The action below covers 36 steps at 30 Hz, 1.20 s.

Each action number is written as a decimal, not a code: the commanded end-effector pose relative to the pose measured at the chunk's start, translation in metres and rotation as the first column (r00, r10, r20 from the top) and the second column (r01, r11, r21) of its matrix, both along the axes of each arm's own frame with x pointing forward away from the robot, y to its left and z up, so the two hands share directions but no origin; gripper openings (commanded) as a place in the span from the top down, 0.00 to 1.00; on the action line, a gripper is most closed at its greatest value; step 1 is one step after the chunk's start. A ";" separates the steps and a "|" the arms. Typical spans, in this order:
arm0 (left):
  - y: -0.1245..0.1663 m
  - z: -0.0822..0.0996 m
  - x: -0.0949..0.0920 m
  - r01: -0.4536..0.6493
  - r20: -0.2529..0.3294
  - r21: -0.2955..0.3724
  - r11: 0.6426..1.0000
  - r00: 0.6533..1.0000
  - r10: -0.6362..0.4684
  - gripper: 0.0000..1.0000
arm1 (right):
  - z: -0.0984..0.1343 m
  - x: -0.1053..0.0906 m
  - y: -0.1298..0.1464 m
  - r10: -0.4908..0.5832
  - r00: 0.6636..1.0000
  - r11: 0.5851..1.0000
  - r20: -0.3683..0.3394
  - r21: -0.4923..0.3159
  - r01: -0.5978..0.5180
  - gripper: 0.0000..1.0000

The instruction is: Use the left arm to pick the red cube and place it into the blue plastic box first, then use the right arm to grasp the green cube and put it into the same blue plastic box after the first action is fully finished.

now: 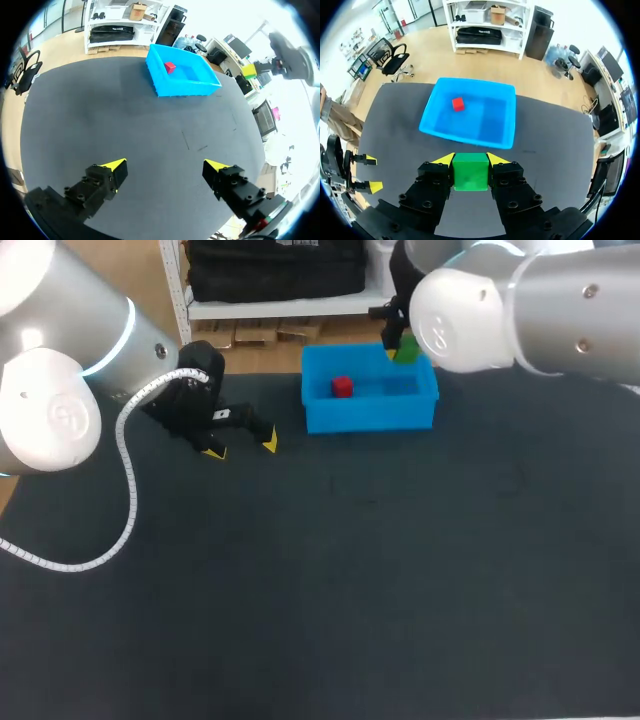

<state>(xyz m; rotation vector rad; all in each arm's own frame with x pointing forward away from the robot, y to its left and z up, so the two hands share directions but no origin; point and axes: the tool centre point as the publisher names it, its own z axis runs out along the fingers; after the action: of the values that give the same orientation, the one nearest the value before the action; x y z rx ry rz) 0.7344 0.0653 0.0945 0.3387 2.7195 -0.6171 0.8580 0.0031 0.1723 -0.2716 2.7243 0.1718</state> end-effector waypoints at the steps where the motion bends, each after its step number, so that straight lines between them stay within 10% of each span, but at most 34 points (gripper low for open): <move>1: 0.000 -0.001 0.001 0.002 0.000 -0.003 1.000 1.000 -0.002 0.00 | 0.001 0.015 0.007 0.003 1.000 1.000 -0.018 -0.007 -0.003 1.00; 36: 0.000 -0.001 0.001 0.002 0.000 -0.003 1.000 1.000 -0.002 0.00 | -0.012 0.078 0.021 -0.008 1.000 1.000 -0.008 -0.014 0.008 1.00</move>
<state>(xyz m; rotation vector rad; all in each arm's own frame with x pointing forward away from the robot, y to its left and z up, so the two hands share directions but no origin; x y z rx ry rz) 0.7344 0.0653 0.0945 0.3387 2.7194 -0.6171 0.9267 0.0224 0.1605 -0.2609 2.7199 0.1504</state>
